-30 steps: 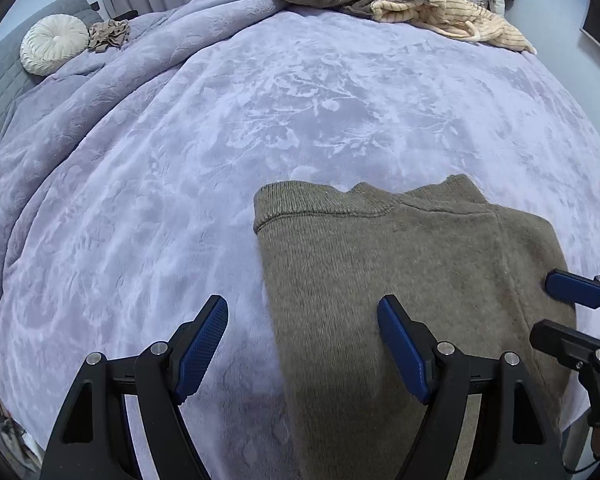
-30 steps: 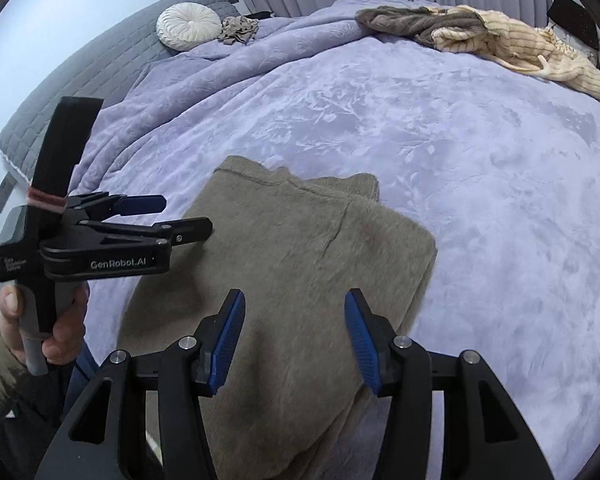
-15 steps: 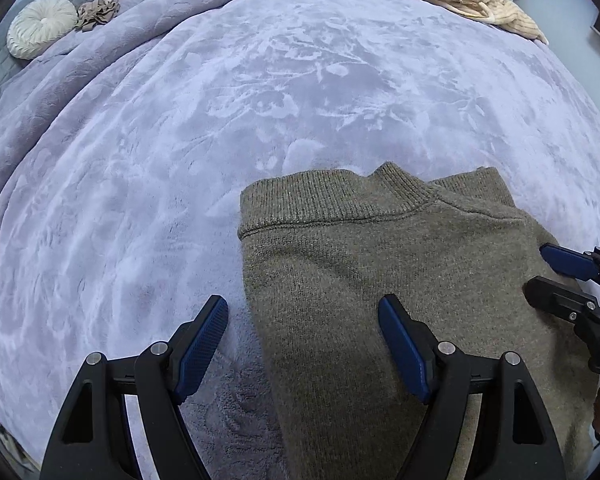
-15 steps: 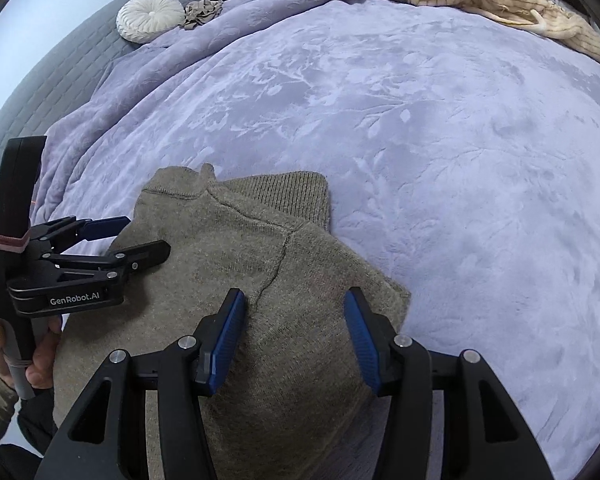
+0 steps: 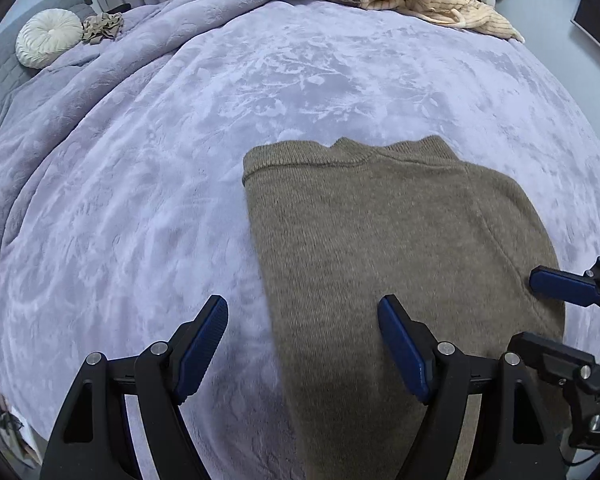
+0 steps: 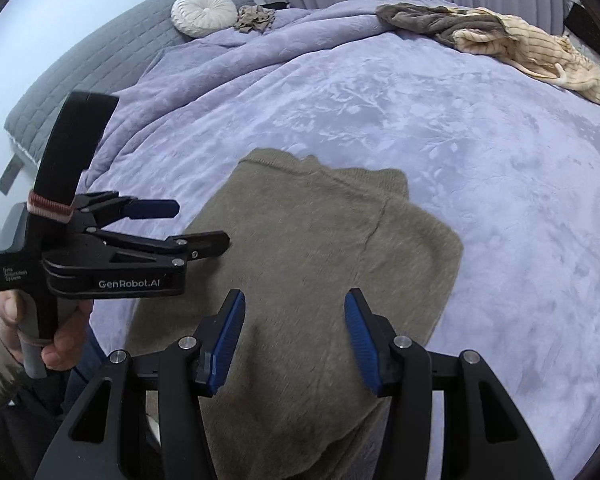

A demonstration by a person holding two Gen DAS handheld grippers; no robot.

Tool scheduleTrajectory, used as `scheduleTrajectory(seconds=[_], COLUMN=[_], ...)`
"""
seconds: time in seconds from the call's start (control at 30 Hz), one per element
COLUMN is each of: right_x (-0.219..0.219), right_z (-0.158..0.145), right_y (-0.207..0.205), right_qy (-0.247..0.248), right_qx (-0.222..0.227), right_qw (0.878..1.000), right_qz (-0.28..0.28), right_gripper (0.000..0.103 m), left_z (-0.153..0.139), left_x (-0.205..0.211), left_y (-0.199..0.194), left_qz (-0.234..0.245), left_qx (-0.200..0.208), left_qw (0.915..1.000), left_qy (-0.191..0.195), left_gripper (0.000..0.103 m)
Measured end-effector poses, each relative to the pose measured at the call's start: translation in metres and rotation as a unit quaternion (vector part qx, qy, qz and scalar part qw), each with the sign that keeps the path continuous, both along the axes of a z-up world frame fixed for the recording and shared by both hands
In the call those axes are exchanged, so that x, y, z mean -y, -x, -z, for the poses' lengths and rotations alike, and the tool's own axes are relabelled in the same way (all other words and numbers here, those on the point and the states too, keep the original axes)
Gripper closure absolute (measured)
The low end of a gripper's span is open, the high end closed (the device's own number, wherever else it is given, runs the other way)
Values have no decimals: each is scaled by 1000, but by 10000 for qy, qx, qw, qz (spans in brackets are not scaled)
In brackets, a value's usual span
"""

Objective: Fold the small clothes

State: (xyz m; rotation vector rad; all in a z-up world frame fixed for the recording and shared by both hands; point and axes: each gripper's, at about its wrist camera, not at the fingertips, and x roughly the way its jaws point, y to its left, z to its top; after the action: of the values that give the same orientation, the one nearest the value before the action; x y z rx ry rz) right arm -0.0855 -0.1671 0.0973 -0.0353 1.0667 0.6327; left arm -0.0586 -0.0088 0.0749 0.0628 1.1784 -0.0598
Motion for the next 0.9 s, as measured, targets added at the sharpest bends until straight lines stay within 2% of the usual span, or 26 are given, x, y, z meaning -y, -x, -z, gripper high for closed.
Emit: scheduleTrajectory(seconds=[0.13,0.23,0.37,0.47,0.63,0.77,0.8,0.83,0.9], right_x=[0,3,5,1,-5,-11,-12,-13,-14], right_z=[21,20,-5,-25,-46,-49,-49,-49,-49], right_y=[13,14,28,42,53,57,58,59,60], right_qy=[94,34,-55,211,629,1049,1129,1194,1237], right_qx=[-139,-162,-68,215,377,409,426,444,424], right_qw=[9998,9997,9994,9986,9955,9915,9905,9896,9892], right_qz=[78,195,322,442,594,659,660,664,666], right_gripper=[48,47,44,32,31,31,31,31,31], left_z=[6,-1,-21,-36,-56,-64,-65,-66,-65], left_x=[-1,0,1,-2,1,1,1,2,5], left_y=[5,11,27,38,52,63,66,66,65], left_qz=[-59,-111,-193,-378,-410,-585,-651,-712,-704], left_qx=[-37,-21,100,140,381,601,704,763,741], left_qw=[10000,9999,9998,9991,9982,9953,9944,9942,9948], left_qy=[59,37,48,146,218,485,445,248,24], left_gripper=[24,24,24,24,24,24,24,24,24])
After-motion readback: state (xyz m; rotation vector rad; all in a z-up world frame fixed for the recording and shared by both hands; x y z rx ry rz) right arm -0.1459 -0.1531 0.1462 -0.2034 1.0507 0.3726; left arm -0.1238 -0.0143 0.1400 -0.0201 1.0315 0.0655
